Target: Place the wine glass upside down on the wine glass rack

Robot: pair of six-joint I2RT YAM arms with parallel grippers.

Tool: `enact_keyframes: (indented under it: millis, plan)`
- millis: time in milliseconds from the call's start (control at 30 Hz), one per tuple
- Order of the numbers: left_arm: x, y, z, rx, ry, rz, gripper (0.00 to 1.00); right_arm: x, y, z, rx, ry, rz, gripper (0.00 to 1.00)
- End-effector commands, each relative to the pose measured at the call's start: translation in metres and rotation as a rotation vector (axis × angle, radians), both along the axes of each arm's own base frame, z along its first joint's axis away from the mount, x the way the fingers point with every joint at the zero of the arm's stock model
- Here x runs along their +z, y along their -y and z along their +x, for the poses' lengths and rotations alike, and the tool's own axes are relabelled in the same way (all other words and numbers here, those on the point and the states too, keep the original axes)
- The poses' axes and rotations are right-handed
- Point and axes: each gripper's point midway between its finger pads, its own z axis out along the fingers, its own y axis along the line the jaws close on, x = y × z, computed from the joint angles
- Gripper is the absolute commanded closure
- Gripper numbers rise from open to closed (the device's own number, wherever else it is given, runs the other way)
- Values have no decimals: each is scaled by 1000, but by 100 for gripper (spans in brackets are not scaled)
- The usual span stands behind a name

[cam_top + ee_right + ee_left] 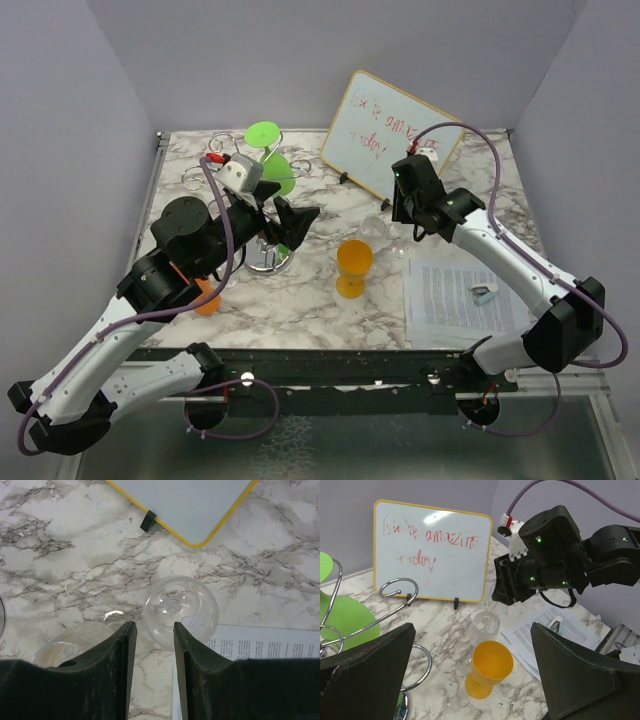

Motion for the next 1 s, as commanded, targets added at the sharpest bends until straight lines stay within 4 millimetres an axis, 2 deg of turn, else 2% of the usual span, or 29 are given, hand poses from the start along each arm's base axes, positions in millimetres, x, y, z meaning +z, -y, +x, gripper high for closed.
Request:
enact_keyframes:
  millis: [0, 233, 300, 433, 500, 733, 833, 967]
  plan:
    - [-4, 5, 1, -7, -31, -7, 1, -14, 2, 8, 12, -13, -20, 60]
    - [-7, 12, 6, -7, -58, -5, 1, -32, -10, 14, 114, -48, -31, 67]
    - [-8, 15, 6, -19, -65, 0, 1, -33, -13, 14, 161, -51, -38, 75]
    - [-12, 30, -5, -130, -65, 20, 1, -23, -13, 13, 199, -23, -48, 96]
    - [-14, 38, -8, -173, -76, 26, 1, -15, -11, 12, 198, -5, -47, 99]
    - [-16, 58, -8, -232, -145, -13, 1, 28, -9, 5, 203, 112, 16, 100]
    - [-13, 65, -7, -242, -188, -62, 1, 55, -6, -1, 197, 199, 66, 100]
    - [-6, 75, -1, -224, -282, -178, 1, 101, 0, -10, 184, 387, 164, 99]
